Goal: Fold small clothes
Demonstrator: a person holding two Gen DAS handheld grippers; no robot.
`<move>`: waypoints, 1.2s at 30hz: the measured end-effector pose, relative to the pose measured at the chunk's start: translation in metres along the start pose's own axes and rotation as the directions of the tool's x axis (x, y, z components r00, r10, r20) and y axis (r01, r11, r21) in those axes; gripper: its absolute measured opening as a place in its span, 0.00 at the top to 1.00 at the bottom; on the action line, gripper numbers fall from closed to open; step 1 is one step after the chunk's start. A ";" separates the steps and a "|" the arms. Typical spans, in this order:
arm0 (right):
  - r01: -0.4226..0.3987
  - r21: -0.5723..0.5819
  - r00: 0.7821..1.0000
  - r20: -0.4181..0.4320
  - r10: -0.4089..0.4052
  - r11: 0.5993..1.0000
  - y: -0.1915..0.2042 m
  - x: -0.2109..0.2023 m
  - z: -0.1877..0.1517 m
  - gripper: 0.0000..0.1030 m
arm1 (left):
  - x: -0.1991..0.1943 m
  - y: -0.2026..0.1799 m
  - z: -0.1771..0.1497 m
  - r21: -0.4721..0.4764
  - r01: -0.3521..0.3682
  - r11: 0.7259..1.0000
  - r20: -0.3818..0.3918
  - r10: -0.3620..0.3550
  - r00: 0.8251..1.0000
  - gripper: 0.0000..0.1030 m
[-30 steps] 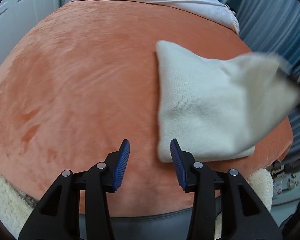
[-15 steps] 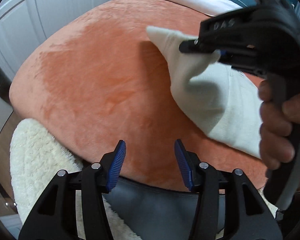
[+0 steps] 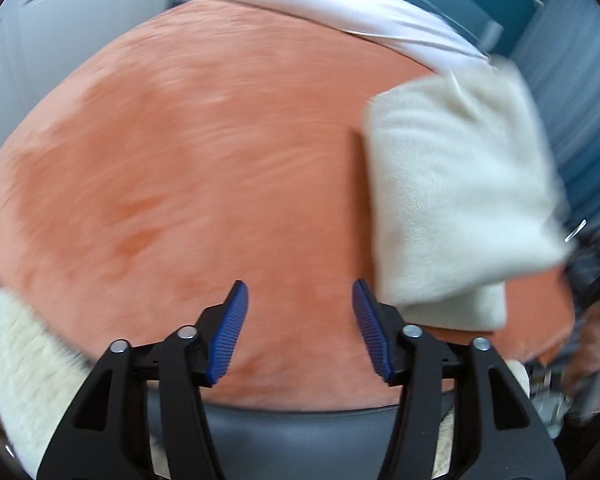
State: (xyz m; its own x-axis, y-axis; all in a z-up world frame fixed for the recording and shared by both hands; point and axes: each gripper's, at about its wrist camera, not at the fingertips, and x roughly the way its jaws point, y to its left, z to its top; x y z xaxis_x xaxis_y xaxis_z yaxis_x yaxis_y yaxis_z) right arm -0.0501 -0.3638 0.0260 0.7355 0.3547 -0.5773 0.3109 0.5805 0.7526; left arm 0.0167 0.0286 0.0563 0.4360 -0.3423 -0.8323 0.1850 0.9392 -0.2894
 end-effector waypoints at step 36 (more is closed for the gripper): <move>0.339 -0.248 0.941 0.076 -0.331 0.907 -0.019 0.013 -0.003 0.80 | 0.095 -0.129 -0.005 0.233 -0.006 0.972 -0.111 0.033 0.993 0.35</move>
State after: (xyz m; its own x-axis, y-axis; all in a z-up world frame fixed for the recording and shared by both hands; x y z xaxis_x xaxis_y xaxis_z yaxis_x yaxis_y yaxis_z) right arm -0.0482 -0.3675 0.0034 0.6346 0.0857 -0.7681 0.3827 0.8286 0.4086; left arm 0.0295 -0.1252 0.0118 0.3413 -0.3060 -0.8888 0.3826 0.9089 -0.1661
